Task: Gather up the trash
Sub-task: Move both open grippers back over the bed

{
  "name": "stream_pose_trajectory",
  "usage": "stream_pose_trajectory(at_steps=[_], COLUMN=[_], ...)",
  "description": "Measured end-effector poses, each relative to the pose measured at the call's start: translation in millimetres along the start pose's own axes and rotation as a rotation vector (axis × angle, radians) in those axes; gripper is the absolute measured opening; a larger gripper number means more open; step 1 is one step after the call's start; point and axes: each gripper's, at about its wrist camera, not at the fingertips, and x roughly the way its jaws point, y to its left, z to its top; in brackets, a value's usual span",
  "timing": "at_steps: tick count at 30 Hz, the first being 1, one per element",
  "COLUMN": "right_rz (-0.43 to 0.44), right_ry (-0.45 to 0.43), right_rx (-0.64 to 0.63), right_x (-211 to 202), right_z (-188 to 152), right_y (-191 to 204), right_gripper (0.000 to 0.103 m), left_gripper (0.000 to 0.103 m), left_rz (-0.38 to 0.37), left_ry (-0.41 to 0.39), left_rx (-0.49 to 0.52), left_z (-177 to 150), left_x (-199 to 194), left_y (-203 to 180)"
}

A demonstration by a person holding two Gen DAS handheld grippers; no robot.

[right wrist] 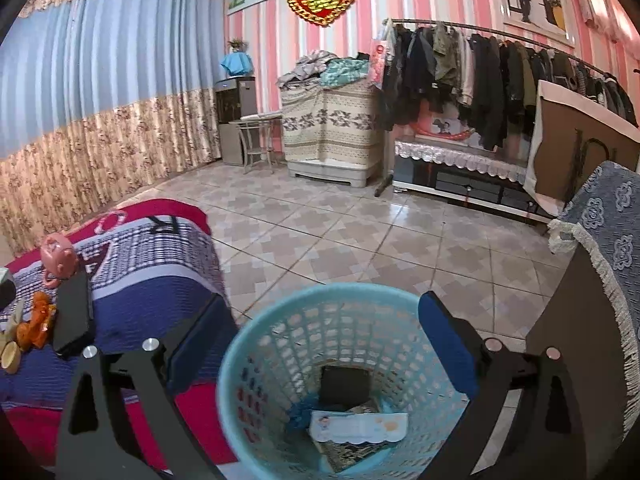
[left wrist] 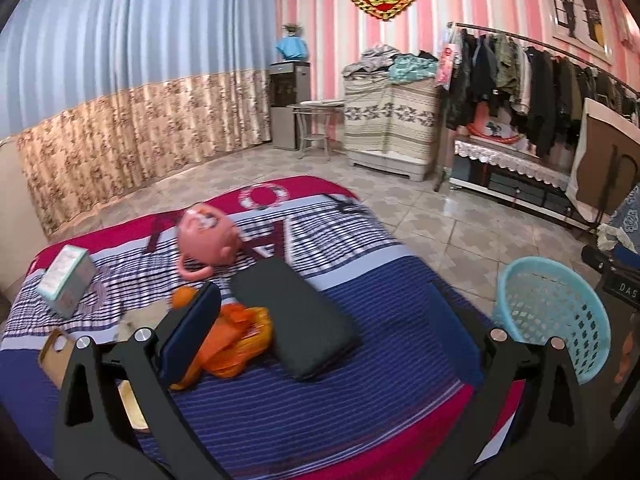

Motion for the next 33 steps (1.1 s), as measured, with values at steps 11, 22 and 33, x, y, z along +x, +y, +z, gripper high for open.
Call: stream_pose_trajectory(at_steps=[11,22,33], right_rz=[0.115,0.277,0.367], right_ry=[-0.027,-0.008,0.017], right_rx=[-0.109,-0.136,-0.218], right_x=[-7.8,-18.4,-23.8], right_z=[-7.5,-22.8,-44.0], right_y=[79.6,156.4,217.3], right_gripper=[0.098,0.098,0.098], left_gripper=[0.097,0.097,0.097], left_rz=[0.135,0.221,0.250], left_ry=[0.020,0.065,0.085], left_rx=[-0.070,-0.148,-0.173], left_z=[-27.2,-53.1,-75.3], left_x=[-19.8,-26.0,-36.8], left_y=[84.3,154.3,188.3])
